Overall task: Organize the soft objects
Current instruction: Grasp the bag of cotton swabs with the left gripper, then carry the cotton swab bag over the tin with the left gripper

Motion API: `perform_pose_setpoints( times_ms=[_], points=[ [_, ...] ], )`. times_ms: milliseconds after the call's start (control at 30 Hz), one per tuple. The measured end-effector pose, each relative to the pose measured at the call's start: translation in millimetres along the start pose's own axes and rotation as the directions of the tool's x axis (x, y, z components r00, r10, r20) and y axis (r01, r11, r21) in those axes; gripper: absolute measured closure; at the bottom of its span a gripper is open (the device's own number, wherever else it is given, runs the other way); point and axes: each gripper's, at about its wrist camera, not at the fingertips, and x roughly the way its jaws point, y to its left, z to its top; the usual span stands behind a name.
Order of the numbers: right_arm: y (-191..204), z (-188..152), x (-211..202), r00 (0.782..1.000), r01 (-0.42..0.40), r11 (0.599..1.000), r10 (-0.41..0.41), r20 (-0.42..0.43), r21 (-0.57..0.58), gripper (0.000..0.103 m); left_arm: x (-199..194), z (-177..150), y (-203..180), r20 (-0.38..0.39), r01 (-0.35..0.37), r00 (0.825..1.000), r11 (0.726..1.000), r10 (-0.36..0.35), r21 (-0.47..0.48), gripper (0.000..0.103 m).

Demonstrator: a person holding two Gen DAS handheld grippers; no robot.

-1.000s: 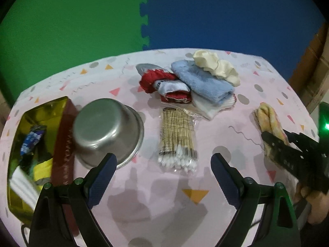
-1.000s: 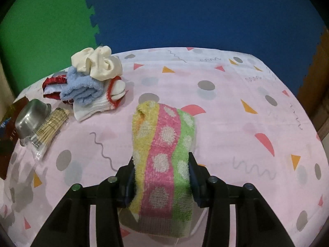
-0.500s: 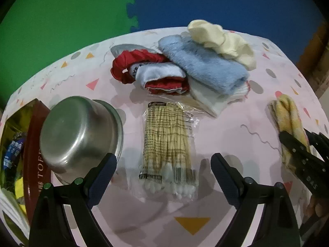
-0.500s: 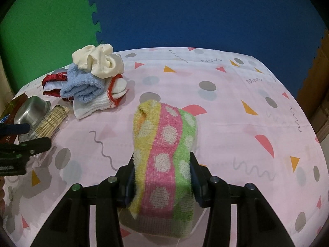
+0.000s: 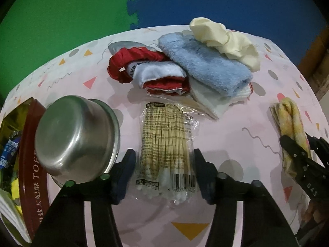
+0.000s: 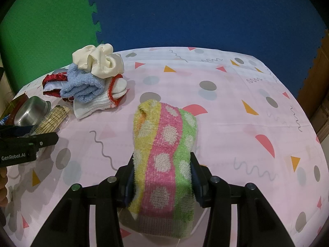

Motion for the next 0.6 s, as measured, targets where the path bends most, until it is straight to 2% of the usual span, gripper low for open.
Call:
perform_pose_setpoints(
  times_ms=[33, 233, 600],
  points=[
    [-0.2, -0.1, 0.3, 1.0, -0.001, 1.0, 0.001, 0.0, 0.0, 0.055, -0.8, -0.5, -2.2, 0.004, 0.0, 1.0, 1.0, 0.0, 0.007, 0.061],
    [-0.3, -0.1, 0.2, 1.0, -0.001, 1.0, 0.001, 0.0, 0.002, 0.055, -6.5, -4.4, -7.0, 0.009, 0.0, 1.0, 1.0, 0.0, 0.022, 0.073],
    [0.5, -0.4, 0.7, 1.0, 0.0, 1.0, 0.0, 0.0, 0.004, 0.055, -16.5, -12.8, -2.7, -0.008, 0.039, 0.999, 0.999, -0.039, 0.011, 0.076]
  ],
)
